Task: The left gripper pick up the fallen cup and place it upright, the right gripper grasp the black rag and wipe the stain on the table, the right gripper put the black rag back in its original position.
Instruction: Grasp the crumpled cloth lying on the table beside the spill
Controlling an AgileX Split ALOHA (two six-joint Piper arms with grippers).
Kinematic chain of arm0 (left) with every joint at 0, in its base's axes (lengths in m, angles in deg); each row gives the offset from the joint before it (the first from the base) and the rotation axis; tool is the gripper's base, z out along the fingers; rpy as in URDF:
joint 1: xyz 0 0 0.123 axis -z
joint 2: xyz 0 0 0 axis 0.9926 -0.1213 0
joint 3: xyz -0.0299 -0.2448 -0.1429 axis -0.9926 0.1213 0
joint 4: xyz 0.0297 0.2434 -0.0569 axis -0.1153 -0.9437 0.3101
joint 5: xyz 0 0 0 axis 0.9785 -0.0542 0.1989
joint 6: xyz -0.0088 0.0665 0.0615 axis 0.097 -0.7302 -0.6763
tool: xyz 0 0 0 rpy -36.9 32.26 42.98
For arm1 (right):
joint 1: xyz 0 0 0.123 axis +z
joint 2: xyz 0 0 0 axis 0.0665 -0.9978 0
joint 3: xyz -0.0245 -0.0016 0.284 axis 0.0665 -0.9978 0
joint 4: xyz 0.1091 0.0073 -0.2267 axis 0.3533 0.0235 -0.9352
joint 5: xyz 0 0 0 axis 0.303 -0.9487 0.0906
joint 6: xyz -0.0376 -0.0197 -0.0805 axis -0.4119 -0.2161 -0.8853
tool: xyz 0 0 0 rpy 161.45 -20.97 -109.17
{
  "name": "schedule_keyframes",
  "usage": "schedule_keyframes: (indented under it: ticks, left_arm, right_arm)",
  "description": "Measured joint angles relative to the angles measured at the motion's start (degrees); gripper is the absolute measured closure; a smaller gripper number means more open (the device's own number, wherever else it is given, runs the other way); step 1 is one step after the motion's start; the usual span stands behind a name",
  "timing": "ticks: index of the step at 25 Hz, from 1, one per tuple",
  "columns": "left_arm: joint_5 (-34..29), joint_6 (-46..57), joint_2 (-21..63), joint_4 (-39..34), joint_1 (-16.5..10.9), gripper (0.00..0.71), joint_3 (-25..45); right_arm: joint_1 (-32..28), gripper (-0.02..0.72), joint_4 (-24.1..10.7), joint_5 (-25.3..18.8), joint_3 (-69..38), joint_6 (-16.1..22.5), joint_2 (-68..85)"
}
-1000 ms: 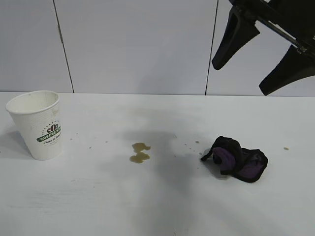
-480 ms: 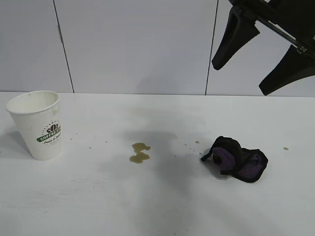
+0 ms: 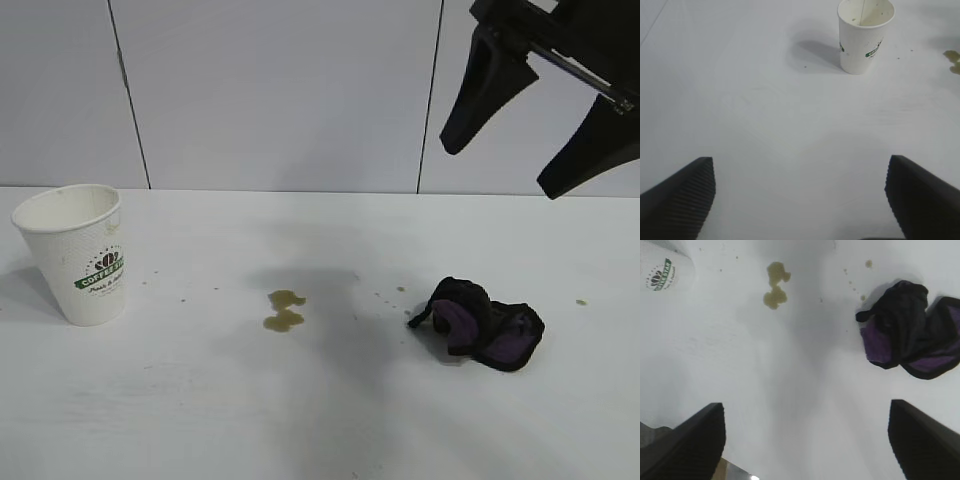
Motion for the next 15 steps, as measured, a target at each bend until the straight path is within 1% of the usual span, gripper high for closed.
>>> schedule_keyframes:
  ticks: [4, 8, 9, 15]
  left_arm:
    - [0.6, 3.1, 0.0, -1.7, 0.2, 0.046, 0.2]
    - [0.9, 3.7, 0.0, -2.0, 0.2, 0.046, 0.2]
    - [0.9, 3.7, 0.0, -2.0, 0.2, 0.046, 0.2]
    - [0.9, 3.8, 0.0, -2.0, 0.2, 0.046, 0.2]
  right_arm:
    - [0.0, 0.094, -4.8, 0.0, 0.0, 1.8, -1.2]
    - [0.0, 0.094, -5.9, 0.7, 0.0, 2.6, -6.5]
    - [0.0, 0.094, -5.9, 1.5, 0.0, 2.6, -8.2]
    - [0.0, 0.094, -6.0, 9.7, 0.0, 2.7, -16.9]
